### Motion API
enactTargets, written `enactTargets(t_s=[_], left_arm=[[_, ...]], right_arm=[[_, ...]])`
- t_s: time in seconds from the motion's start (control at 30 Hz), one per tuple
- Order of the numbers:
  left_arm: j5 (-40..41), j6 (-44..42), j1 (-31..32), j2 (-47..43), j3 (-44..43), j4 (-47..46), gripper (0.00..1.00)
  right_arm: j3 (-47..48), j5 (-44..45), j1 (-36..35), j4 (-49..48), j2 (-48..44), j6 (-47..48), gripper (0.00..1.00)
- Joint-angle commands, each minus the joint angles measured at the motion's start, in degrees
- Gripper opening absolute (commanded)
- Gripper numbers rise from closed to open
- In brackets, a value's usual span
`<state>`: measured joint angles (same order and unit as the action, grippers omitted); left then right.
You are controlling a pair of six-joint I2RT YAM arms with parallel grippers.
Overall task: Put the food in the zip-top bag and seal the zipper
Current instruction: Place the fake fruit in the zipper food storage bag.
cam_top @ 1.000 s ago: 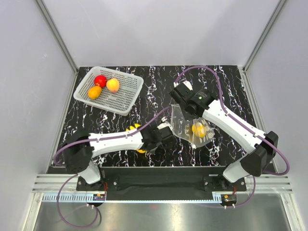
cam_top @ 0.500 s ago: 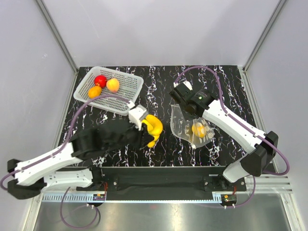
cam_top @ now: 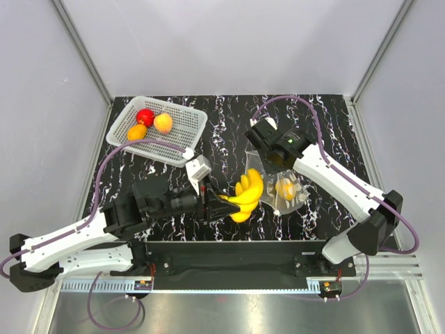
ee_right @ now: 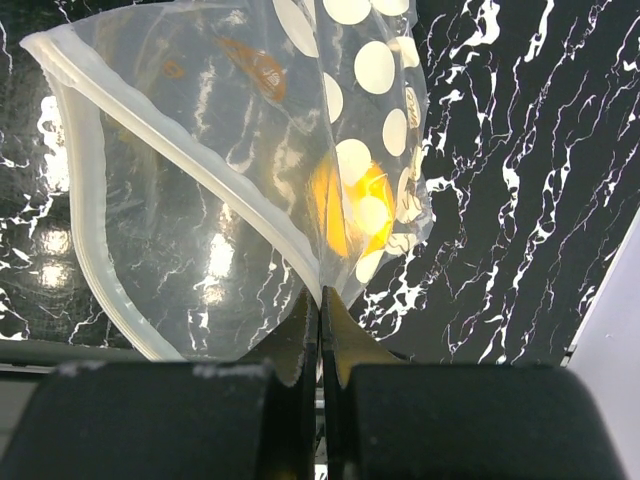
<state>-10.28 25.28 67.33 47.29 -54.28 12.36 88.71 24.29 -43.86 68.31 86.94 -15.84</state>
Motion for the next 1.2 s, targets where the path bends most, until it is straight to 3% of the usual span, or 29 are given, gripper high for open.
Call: enactTargets(t_s=[0.0, 0.63, 0.83, 1.17], left_arm=[[-3.95, 2.75, -0.53, 0.35, 0.40, -14.99, 0.18], [-20.56, 16.11, -11.25, 5.88, 11.04, -38.81, 0.19], [-21.62, 19.63, -14.15, 6.50, 16.57, -44.60, 0.18], [-16.53, 14.27, -14.86, -0.88, 17.98, -36.53, 0.18]], right_arm=[[2.79, -0.74, -0.09, -0.37, -2.30, 0.28, 0.00], [3.49, -0.65, -0.09, 0.77, -3.35, 0.63, 0.00], [3.23, -0.56, -0.09, 0.59, -3.62, 0.45, 0.00], [2.96, 0.58, -0.09, 1.12, -2.65, -0.16, 0.00]])
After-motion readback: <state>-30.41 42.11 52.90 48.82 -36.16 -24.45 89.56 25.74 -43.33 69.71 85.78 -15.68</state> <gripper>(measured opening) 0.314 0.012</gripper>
